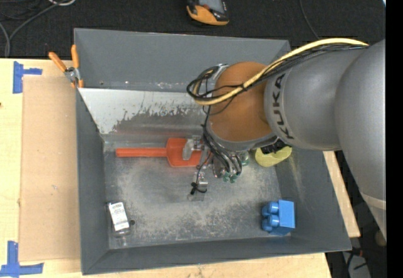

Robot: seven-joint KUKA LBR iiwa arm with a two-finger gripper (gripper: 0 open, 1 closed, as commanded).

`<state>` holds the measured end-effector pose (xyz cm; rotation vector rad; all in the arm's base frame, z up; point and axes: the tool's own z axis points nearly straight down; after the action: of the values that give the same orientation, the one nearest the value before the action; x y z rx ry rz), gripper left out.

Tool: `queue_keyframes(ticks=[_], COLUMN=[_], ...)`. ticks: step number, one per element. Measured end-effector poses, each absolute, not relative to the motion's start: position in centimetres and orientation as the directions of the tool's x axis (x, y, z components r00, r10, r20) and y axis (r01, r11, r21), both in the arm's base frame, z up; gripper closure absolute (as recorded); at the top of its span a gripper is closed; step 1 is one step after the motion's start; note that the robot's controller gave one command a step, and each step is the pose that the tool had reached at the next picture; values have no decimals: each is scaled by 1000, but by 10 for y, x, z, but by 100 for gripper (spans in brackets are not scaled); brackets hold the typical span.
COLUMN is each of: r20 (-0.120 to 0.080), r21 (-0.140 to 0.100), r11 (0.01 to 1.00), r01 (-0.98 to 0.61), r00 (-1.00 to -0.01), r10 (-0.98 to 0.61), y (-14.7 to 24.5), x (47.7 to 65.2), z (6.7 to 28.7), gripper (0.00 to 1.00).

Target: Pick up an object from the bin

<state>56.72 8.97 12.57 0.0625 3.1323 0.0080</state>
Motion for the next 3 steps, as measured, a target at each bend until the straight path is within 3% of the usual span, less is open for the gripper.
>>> queue_keyframes(ticks=[1,2,3], r20=[2,-7,3], r21=[5,4,4], r11=[928,951,970], r01=[-371,-309,-244], r00=[-928,-951,-970], r10=[-371,-309,-244], y=[74,85,84], x=[573,569,581], z=[94,122,97], gripper=[0,0,0])
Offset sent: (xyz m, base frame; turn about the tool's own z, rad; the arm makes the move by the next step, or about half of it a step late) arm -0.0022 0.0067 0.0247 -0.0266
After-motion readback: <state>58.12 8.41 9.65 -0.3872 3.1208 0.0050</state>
